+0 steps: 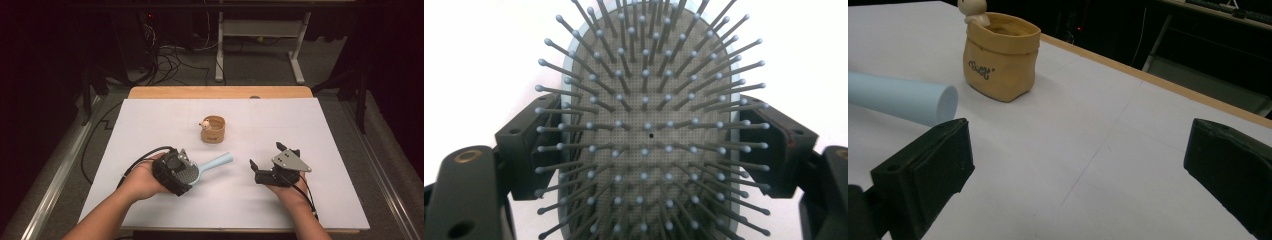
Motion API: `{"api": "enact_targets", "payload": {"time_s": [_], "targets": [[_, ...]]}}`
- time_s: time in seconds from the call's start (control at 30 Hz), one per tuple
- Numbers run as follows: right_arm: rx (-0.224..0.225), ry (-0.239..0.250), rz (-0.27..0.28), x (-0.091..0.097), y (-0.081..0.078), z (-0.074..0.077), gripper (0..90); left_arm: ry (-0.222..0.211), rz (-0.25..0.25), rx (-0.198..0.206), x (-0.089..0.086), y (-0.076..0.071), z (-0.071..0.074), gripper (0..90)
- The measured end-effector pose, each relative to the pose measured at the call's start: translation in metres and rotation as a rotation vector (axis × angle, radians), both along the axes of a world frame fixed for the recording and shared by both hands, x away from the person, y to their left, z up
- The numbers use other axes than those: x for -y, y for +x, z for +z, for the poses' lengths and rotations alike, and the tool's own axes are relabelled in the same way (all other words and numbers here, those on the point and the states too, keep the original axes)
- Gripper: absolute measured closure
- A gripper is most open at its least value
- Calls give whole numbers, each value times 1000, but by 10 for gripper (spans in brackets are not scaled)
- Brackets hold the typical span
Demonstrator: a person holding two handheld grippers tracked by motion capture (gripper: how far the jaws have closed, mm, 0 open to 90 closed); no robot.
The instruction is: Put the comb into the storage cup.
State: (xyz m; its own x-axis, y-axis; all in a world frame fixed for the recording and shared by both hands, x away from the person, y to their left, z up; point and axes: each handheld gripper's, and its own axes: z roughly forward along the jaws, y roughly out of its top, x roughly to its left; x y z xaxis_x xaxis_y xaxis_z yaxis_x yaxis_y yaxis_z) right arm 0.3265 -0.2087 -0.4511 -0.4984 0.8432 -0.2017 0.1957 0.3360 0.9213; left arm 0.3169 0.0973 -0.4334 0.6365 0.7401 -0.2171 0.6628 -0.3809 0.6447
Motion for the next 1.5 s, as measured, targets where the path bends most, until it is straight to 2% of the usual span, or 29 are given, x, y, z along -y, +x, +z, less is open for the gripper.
{"api": "enact_targets", "payload": {"time_s": [0.2,0.6,0.77,1.0,1.5], "targets": [[8,-34,11,0,2,-2,1,0,-3,7,3,0,2,206],[21,-118,33,4,-8,-8,1,1,-16,18,11,-1,6,206],[39,-186,67,-2,-14,-12,1,1,-17,23,12,-1,8,206],[51,-247,106,-10,-18,-16,1,-3,-19,25,14,-2,9,207],[88,-343,148,-20,-24,-20,1,-3,-33,30,21,-4,12,206]]}}
